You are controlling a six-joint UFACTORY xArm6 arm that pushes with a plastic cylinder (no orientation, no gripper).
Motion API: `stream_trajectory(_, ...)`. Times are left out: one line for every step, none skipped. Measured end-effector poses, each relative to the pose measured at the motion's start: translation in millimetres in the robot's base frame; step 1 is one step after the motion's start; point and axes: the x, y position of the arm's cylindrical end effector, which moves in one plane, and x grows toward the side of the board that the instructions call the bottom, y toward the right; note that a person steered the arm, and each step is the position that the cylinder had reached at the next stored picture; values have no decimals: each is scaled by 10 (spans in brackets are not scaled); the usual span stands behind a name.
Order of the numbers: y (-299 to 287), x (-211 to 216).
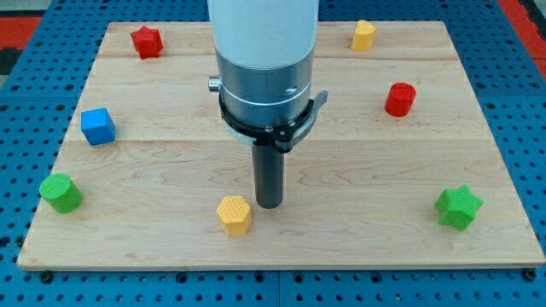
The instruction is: Place your hand diagonally top right to the green star
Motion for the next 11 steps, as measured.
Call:
stream_trajectory(11,0)
stream_trajectory(29,-14)
stream_trajectory(265,-393)
stream_trajectory(169,-675)
stream_trajectory(-31,-1208)
stream_trajectory(-31,-1348)
stream_trajectory(-29,-1348)
stream_trajectory(125,-1348)
stream_trajectory(713,-1281)
stream_trajectory(1176,-958)
stream_trajectory(2403,-903)
